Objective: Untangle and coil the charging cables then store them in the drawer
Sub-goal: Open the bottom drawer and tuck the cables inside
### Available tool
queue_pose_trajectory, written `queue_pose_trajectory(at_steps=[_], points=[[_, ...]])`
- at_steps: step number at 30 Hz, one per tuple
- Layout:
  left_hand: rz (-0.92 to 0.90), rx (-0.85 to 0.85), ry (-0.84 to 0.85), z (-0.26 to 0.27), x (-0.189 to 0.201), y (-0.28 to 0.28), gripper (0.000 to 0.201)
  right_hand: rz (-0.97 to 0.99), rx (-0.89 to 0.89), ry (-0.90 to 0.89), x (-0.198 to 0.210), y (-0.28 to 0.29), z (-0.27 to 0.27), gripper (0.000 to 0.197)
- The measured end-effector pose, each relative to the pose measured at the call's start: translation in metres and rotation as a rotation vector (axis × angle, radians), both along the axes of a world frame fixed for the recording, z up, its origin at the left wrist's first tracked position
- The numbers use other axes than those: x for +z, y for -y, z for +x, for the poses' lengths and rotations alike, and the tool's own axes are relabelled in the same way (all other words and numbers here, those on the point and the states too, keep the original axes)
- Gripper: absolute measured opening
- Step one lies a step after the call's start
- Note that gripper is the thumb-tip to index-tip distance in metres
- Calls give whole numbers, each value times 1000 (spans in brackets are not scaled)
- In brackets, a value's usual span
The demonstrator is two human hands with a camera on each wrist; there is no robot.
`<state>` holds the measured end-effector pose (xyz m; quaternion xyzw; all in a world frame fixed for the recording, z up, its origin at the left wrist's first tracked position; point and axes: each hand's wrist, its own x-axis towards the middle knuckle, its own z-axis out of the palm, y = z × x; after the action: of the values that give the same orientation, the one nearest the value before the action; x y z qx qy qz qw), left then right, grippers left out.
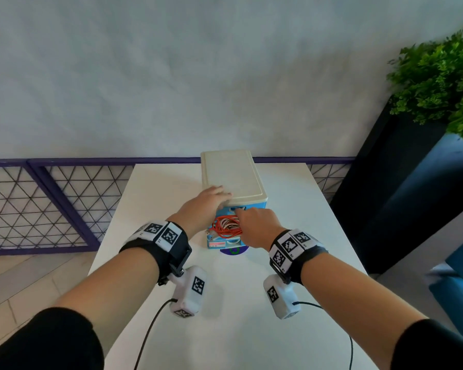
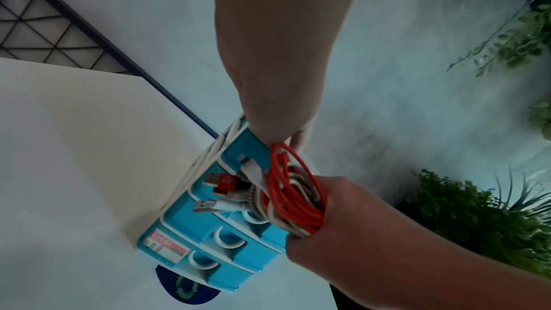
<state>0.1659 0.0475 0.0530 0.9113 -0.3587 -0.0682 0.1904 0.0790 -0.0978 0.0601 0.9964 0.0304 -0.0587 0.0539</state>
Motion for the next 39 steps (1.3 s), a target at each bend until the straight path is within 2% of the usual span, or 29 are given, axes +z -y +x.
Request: queue_pose_trajectory(at_steps=[3,6,13,17,21,22,26,28,32,35,39], points=[[-63,-20,-80,1,-1,-1,50,51,-13,-31,3,0,3,33],[-59,-52,-78,5,4,-6,53,152,-48,-87,11,2,3,35],[-88,-22,-92,9,11,-8,36,240,-5,-299,31,5,-19,26],[35,-47,-52,4,16,-4,62,371,-2,-422,48,7,-32,13],[166,-98,-60,0,16,-2,73,487,-58,-365,62,13,-35,11],[188,-137,-69,2,14,-3,76,488,-83,-326,63,15,-33,18],[234,-248,-123,7,1,-12,112,414,-238,-194,56,18,-24,28],[225,-254,-176,-1,8,-15,119,331,-306,-171,50,16,-23,24],[209,-134,-367,3,17,-17,124,93,-328,-210,45,5,-28,15],[199,-98,-421,0,23,-17,115,-46,-274,-206,43,-7,-24,8],[50,-75,-384,-5,26,-14,78,-106,-241,-254,35,-20,-14,21]])
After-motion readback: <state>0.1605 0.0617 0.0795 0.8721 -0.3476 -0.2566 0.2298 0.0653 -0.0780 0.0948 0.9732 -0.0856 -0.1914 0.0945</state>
